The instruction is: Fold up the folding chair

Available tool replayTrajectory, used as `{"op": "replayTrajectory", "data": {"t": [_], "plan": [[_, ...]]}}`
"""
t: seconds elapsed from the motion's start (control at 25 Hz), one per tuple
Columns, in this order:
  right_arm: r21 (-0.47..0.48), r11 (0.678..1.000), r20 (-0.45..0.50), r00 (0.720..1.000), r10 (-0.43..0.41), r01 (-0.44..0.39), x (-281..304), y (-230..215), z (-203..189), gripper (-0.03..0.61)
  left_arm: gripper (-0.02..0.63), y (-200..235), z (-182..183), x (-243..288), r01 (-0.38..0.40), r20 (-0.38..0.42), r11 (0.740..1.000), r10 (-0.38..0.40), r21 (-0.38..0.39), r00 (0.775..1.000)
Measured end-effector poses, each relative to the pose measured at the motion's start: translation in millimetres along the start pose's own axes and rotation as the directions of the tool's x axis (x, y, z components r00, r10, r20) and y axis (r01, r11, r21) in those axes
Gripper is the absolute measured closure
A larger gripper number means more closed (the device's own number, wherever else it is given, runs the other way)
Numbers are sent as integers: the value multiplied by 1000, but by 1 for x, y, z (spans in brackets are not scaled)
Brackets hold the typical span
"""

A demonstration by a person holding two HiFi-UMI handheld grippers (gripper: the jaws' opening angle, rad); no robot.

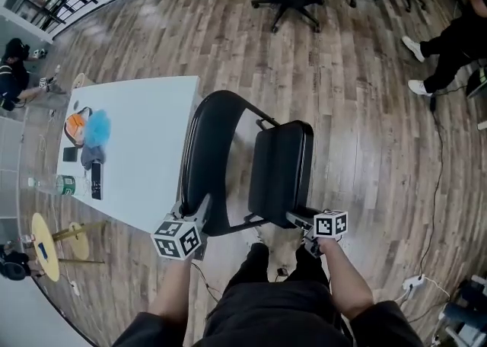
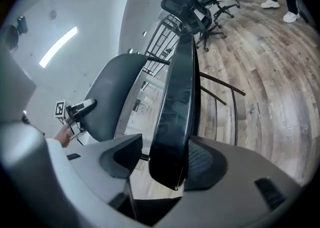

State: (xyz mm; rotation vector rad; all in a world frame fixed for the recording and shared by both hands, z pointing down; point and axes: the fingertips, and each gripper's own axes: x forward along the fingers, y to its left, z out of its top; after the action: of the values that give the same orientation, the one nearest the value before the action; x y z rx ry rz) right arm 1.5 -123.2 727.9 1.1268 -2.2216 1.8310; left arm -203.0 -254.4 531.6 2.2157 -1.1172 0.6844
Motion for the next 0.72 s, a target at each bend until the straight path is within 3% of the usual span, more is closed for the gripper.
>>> {"op": "replayTrajectory", "data": {"t": [0.32, 0.44, 0.72], "plan": [[-90, 993, -19, 997, 80, -81, 86, 104, 6, 355, 535, 47, 18, -32, -7, 1, 1000, 7, 8, 1000], [-134, 987, -29, 996, 89, -92, 126, 129, 7, 419, 536, 65, 21, -40, -16, 1, 1000, 16, 5, 1000], [-207, 974, -72, 994, 81, -94, 186, 171, 4, 419, 538, 91, 26, -54, -31, 3, 1000, 31, 3, 1000]]}}
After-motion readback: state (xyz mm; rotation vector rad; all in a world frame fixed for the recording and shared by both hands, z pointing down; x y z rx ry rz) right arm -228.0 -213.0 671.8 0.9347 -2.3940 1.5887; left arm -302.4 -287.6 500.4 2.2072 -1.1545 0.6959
